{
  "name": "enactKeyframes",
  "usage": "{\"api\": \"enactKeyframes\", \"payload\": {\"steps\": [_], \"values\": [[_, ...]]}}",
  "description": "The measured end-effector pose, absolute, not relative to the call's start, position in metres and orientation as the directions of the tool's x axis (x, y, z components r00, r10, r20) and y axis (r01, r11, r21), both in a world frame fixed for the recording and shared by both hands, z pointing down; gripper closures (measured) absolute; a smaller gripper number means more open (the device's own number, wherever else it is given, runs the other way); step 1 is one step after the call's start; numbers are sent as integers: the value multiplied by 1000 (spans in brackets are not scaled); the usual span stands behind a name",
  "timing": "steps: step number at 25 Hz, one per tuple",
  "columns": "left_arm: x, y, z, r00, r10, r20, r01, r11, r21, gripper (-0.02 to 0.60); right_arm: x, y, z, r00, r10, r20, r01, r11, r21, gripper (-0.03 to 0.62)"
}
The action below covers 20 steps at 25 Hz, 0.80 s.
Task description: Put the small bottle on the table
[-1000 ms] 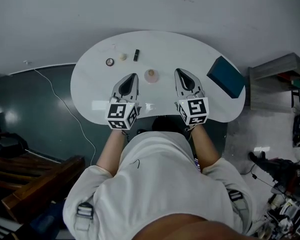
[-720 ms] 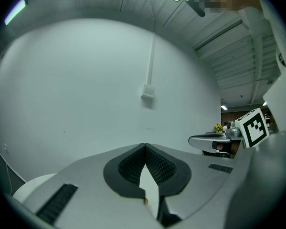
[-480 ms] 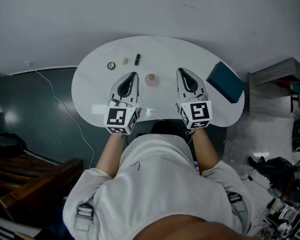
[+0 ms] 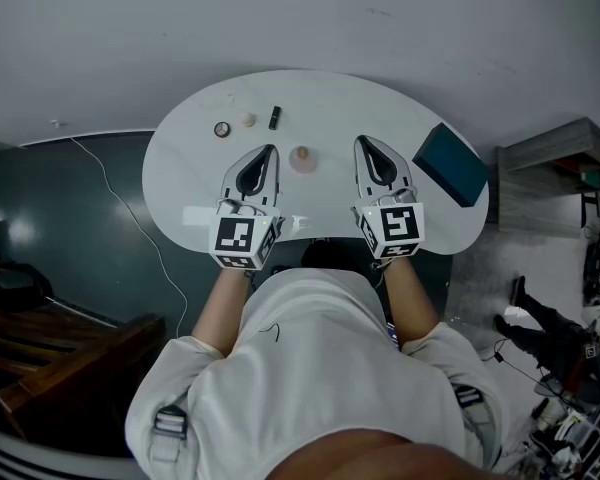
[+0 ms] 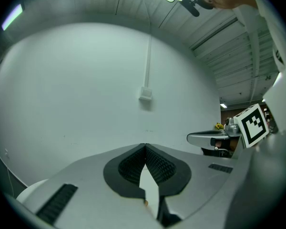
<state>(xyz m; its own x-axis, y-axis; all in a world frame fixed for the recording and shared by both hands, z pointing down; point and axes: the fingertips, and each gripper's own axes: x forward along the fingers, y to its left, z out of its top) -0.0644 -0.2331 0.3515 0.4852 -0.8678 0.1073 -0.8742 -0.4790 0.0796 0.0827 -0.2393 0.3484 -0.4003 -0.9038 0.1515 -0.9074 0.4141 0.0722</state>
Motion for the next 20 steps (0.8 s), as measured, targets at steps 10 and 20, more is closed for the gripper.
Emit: {"api": "enactKeyframes", "payload": {"steps": [10, 20], "values": [[-55, -232, 357, 498, -860, 115, -867, -491, 85, 569, 90, -236, 349, -388, -908, 155, -910, 405, 92, 597], [-53, -230, 362, 501, -856, 129, -865, -493, 90, 569, 92, -232, 354, -390, -904, 173, -908, 409, 89, 597]]}}
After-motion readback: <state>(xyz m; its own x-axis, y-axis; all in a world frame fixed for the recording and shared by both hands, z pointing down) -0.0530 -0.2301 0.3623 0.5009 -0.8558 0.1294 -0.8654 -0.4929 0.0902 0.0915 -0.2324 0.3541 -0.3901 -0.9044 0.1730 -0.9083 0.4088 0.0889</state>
